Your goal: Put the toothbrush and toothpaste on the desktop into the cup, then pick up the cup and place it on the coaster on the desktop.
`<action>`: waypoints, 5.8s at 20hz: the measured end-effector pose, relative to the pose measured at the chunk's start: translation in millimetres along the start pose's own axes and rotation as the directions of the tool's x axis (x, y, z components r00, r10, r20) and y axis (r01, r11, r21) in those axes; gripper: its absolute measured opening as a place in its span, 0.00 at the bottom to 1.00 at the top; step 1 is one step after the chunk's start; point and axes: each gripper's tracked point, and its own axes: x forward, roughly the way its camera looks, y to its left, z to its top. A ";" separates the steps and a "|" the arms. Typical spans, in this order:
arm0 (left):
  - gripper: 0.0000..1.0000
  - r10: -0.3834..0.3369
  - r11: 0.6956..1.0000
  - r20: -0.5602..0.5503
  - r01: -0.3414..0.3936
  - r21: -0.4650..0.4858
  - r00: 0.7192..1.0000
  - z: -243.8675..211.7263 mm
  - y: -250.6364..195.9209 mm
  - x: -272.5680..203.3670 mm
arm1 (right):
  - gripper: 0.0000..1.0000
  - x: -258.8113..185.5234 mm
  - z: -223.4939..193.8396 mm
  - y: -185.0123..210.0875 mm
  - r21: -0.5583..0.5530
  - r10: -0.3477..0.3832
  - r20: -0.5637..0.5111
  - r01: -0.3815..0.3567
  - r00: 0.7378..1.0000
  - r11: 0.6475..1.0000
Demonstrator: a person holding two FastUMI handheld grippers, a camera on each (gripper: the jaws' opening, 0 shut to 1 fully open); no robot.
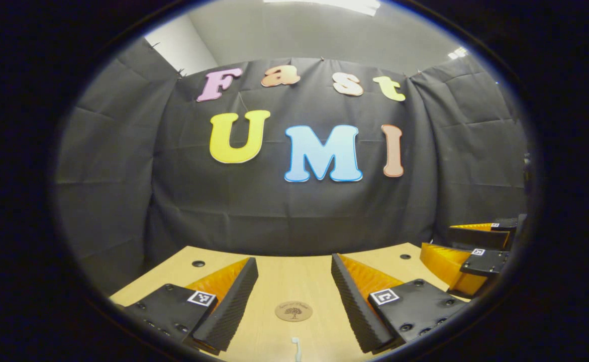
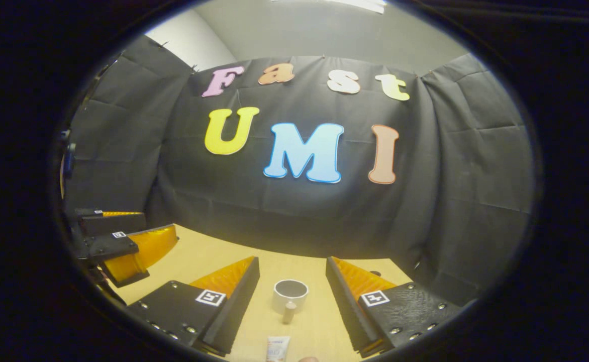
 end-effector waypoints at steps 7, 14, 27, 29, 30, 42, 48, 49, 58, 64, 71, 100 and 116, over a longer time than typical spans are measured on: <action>0.93 -0.027 1.000 -0.091 0.026 -0.006 0.995 -28.1 -7.7 22.1 | 0.82 6.7 -29.5 1.7 0.046 -0.001 -0.143 0.008 0.990 0.999; 0.93 -0.043 0.999 -0.301 0.039 -0.021 0.953 -86.6 -14.5 31.8 | 0.83 8.5 -83.5 13.7 0.094 0.067 -0.396 -0.032 0.916 0.995; 0.96 -0.030 0.999 -0.658 0.041 0.002 0.752 -192.3 -21.0 16.5 | 0.83 -5.4 -169.7 17.9 0.133 0.141 -0.703 -0.066 0.697 0.989; 0.98 -0.024 1.000 -0.710 0.031 -0.004 0.704 -209.5 -18.6 12.3 | 0.83 -6.1 -180.5 17.2 0.137 0.148 -0.732 -0.068 0.666 0.988; 0.96 -0.023 1.000 -0.737 0.028 -0.006 0.676 -218.8 -18.9 7.2 | 0.83 -8.4 -186.9 17.8 0.143 0.153 -0.749 -0.069 0.645 0.987; 1.00 -0.031 0.998 -0.930 -0.040 -0.049 0.367 -299.1 -15.8 -29.5 | 0.83 -19.8 -242.5 27.6 0.178 0.194 -0.867 -0.079 0.459 0.981; 0.97 -0.030 0.999 -0.963 -0.030 -0.040 0.267 -314.5 -17.7 -36.1 | 0.83 -23.2 -259.4 36.0 0.184 0.210 -0.898 -0.105 0.386 0.977; 0.98 -0.033 0.999 -0.967 -0.033 -0.043 0.254 -316.6 -19.5 -37.2 | 0.83 -23.2 -261.7 36.6 0.184 0.211 -0.901 -0.105 0.379 0.977; 0.82 0.022 0.999 -0.969 -0.045 0.011 0.247 -325.2 -10.5 -41.7 | 0.83 -19.6 -274.8 32.9 0.139 0.174 -0.917 -0.121 0.359 0.983; 0.52 0.032 0.997 -0.955 -0.075 0.011 0.294 -325.8 -8.8 -40.2 | 0.78 -26.9 -275.1 34.7 0.117 0.164 -0.922 -0.150 0.350 0.982; 0.14 -0.001 0.998 -0.943 -0.053 -0.020 0.333 -323.3 -6.4 -40.7 | 0.42 -24.9 -277.5 29.1 0.148 0.178 -0.917 -0.110 0.357 0.983; 0.08 -0.161 0.972 -0.739 -0.025 -0.233 0.654 -246.6 -24.6 -33.7 | 0.27 -15.0 -207.8 27.1 0.244 0.250 -0.657 -0.113 0.711 0.963; 0.08 -0.186 0.951 -0.515 0.022 -0.307 0.837 -174.4 -28.7 28.9 | 0.27 61.5 -64.9 12.0 0.228 0.198 -0.272 -0.137 0.942 0.964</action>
